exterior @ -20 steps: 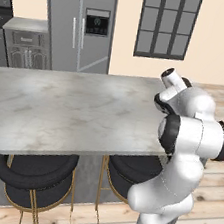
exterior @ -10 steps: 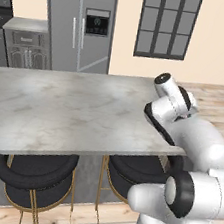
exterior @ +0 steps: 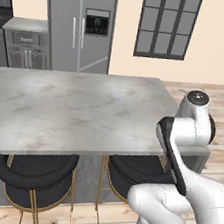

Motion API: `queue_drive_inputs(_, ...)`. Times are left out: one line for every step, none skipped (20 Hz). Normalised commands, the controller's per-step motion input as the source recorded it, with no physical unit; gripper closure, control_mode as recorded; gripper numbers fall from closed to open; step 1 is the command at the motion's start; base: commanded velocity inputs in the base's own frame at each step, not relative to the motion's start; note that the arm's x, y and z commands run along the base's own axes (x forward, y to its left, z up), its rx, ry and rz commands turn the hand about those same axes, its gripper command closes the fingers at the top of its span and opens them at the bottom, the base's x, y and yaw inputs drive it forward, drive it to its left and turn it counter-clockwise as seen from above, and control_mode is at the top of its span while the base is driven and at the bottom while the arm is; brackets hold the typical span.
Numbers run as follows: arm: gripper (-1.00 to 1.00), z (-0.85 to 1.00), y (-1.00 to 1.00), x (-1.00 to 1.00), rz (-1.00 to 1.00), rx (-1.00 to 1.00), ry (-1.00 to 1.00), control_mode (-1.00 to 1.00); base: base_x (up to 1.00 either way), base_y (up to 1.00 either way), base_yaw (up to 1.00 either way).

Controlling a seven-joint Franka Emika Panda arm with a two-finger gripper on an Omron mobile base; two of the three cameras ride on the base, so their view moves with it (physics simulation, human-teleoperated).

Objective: Stack the yogurt containers by placing the smaller containers on top of the larger containers.

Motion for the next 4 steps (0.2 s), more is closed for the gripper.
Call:
queue_drive_inputs(-1.00,0.36,0.29,-0.91,0.38,0.20,0.00,-1.00,0.00,0.00,0.00)
queue_drive_inputs(-1.00,0.39,0.26,-0.92,0.38,0.20,0.00,-1.00,0.00,0.00,0.00)
queue_drive_inputs(-1.00,0.41,0.25,-0.90,0.37,0.19,0.00,-1.00,0.00,0.00,0.00)
queue_drive_inputs(-1.00,0.41,0.21,-0.92,0.36,0.18,0.00,-1.00,0.00,0.00,0.00)
